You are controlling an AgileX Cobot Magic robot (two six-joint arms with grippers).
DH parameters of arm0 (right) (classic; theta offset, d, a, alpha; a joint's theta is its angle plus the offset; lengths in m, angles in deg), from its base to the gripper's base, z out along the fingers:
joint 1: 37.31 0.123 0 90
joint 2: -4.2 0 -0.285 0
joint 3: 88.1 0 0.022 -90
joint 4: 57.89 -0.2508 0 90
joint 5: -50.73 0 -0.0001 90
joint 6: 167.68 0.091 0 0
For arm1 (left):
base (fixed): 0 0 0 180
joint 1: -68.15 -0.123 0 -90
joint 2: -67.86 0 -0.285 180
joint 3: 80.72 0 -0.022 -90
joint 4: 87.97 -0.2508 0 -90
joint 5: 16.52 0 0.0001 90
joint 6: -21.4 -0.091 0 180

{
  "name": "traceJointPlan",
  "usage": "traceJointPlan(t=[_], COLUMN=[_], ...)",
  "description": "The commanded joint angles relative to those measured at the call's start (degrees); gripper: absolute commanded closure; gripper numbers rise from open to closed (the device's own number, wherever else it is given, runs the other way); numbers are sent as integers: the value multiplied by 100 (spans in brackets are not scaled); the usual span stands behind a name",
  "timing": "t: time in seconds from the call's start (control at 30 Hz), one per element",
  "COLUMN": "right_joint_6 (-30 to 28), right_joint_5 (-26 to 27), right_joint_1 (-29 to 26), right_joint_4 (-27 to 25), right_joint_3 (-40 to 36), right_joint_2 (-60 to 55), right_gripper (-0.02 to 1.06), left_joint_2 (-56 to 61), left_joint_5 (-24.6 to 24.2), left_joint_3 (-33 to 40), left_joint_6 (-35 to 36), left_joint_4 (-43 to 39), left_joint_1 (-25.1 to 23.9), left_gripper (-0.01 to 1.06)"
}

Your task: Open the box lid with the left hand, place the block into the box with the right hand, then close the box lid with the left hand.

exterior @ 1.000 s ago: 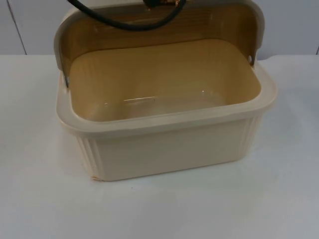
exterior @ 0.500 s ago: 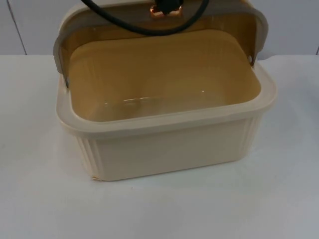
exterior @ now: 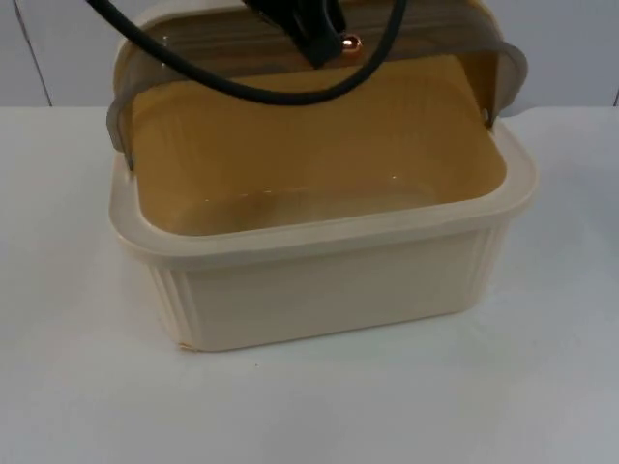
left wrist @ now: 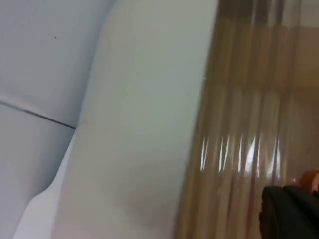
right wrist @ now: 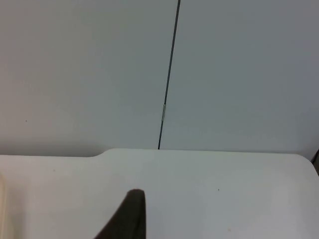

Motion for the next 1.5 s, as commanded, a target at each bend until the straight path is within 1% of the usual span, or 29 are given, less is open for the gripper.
traceJointPlan(t=[0.0, 0.07, 0.2, 0.33, 0.57, 0.63, 0.83, 1.13, 1.27, 1.37, 1.47], right_joint_6=[-5, -5, -5, -5, -5, -5, -5, -5, -5, -5, -5], right_joint_5=[-24, -36, -48, -48, -48, -48, -48, -33, -33, -33, -33], right_joint_1=[30, 30, 30, 30, 30, 30, 30, 30, 30, 30, 30], right_joint_4=[25, 25, 13, 13, 13, 13, 13, 13, 13, 13, 13], right_joint_3=[42, 42, 42, 42, 42, 42, 42, 42, 42, 42, 42], right_joint_2=[28, 28, 28, 28, 28, 28, 28, 28, 28, 28, 28], right_gripper=[-1, -1, -1, -1, -1, -1, -1, -1, -1, -1, -1], left_joint_2=[32, 59, 69, 69, 69, 69, 69, 69, 69, 69, 69], left_joint_5=[103, 213, 214, 200, 135, 105, 95, 108, 114, 317, 559], left_joint_3=[221, 369, 380, 380, 380, 380, 380, 380, 495, 782, 1196], left_joint_6=[178, 333, 613, 710, 707, 601, 549, 549, 220, 22, -533], left_joint_4=[-86, -177, -346, -464, -521, -521, -405, -358, -271, -257, -217], left_joint_1=[107, 230, 385, 465, 465, 465, 465, 652, 658, 658, 787], left_gripper=[105, 105, 105, 105, 105, 105, 105, 105, 105, 105, 105])
